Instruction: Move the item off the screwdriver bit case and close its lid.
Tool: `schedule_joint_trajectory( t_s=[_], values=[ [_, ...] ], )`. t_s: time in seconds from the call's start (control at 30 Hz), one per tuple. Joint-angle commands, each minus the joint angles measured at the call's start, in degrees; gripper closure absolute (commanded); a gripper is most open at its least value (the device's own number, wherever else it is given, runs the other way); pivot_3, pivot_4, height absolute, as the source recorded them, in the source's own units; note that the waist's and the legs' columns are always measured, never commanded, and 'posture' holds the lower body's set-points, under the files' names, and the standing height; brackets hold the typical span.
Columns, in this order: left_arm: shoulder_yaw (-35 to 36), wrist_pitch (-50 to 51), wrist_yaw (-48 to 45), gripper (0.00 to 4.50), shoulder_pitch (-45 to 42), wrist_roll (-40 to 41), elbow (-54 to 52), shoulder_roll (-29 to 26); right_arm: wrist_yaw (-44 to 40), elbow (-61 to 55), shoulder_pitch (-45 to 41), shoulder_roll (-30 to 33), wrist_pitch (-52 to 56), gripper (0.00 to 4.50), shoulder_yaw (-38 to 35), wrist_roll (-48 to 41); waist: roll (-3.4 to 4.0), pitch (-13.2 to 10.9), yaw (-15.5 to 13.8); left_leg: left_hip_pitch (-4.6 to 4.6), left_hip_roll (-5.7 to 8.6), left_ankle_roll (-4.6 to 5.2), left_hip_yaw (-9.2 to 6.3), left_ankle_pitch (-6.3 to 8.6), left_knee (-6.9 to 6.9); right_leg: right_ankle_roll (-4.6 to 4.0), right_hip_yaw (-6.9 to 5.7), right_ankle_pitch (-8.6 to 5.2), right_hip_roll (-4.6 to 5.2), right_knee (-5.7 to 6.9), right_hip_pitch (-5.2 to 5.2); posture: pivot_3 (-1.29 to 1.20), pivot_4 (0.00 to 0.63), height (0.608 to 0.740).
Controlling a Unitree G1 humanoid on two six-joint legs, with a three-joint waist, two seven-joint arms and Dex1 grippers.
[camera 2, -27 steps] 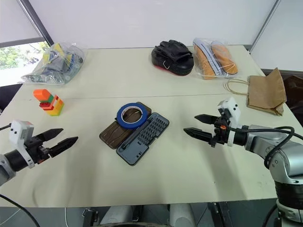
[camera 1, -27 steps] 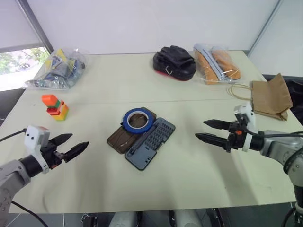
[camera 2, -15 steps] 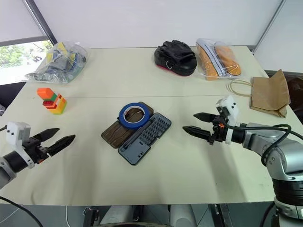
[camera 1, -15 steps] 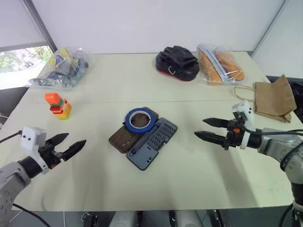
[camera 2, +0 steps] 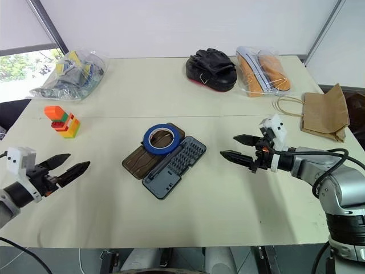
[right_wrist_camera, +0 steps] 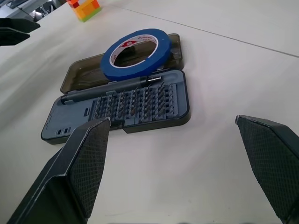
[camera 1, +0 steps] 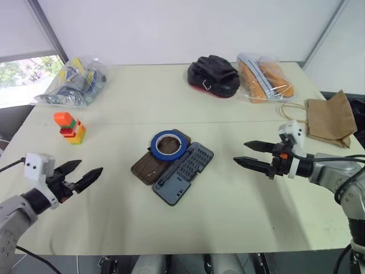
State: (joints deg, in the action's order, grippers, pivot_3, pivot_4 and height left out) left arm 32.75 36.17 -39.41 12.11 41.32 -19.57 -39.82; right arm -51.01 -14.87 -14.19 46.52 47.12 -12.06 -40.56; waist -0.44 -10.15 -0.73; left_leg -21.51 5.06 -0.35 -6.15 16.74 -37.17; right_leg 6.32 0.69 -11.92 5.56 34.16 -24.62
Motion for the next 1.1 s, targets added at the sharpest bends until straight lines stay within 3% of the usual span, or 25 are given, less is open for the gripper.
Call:
schedule_joint_trajectory(
  t_s=[0.03,0.17,0.33,0.57,0.67,0.73,0.87,1.1],
  values=[
    [0.7,-1.5,-0.6,0.00,-0.9,-0.7,0.3,-1.0,0.1,-0.5,-1.5,0.6,-1.3,0.04,-1.0,0.3,0.00,0.0,0.0,0.00,0.00,0.00,0.00,0.00,0.00,0.01,0.00,0.01,0.00,0.00,0.00,0.00,0.150,0.740],
    [0.3,-1.8,-1.7,0.00,-1.2,-1.5,0.8,-1.5,0.1,-1.7,-2.0,0.4,-0.5,0.04,-0.7,-0.5,0.00,0.0,0.0,0.00,0.00,0.00,0.00,0.00,0.00,0.04,0.00,0.03,0.00,0.00,0.00,0.00,0.150,0.740],
    [-3.4,-3.4,-6.2,0.00,-3.9,-3.5,2.2,-4.2,1.9,-13.8,-2.8,-3.7,8.8,0.04,2.2,-13.9,0.01,0.0,0.0,0.01,-0.02,0.00,-0.02,0.00,0.01,0.05,0.01,0.04,-0.01,0.03,-0.01,0.00,0.150,0.740],
    [-12.9,-5.4,-13.9,0.00,-15.0,-5.6,6.9,-7.3,7.3,-16.1,-3.8,-7.0,8.9,0.04,5.7,-13.6,-0.03,0.0,-0.1,-0.02,0.14,0.03,-0.02,0.01,-0.06,0.06,-0.04,0.05,0.00,0.00,0.03,0.00,0.150,0.740],
    [-20.5,-8.5,-19.6,0.00,-23.8,-9.6,12.2,-8.6,7.6,-14.8,-3.6,-7.0,7.2,0.04,6.2,-11.5,-0.03,0.0,-0.2,-0.02,0.15,0.07,-0.02,0.04,-0.05,0.10,-0.07,0.08,0.00,0.02,0.00,0.00,0.150,0.740],
    [-24.9,-12.3,-23.3,0.00,-28.5,-13.1,16.6,-8.9,8.0,-14.1,-3.4,-7.2,6.1,0.04,6.3,-10.5,-0.03,0.0,0.0,-0.01,0.14,0.07,-0.03,0.03,-0.04,0.10,-0.09,0.08,-0.02,0.04,0.00,0.00,0.150,0.740],
    [-34.6,-31.6,-29.5,0.00,-34.4,-26.1,26.2,-8.9,9.3,-13.7,-2.3,-7.9,4.2,0.04,6.6,-8.5,-0.01,0.0,0.5,0.00,0.12,0.07,0.05,0.03,0.02,0.11,-0.01,0.09,-0.03,0.04,-0.07,0.00,0.150,0.740],
    [-40.6,-50.0,-31.7,0.00,-41.1,-33.4,40.3,-2.6,11.7,-15.3,0.5,-9.0,3.0,0.04,5.8,-7.9,-0.02,0.0,-0.2,-0.09,0.13,0.09,0.04,0.04,0.02,0.11,0.00,0.10,0.00,0.05,-0.15,0.00,0.150,0.740]
  ],
)
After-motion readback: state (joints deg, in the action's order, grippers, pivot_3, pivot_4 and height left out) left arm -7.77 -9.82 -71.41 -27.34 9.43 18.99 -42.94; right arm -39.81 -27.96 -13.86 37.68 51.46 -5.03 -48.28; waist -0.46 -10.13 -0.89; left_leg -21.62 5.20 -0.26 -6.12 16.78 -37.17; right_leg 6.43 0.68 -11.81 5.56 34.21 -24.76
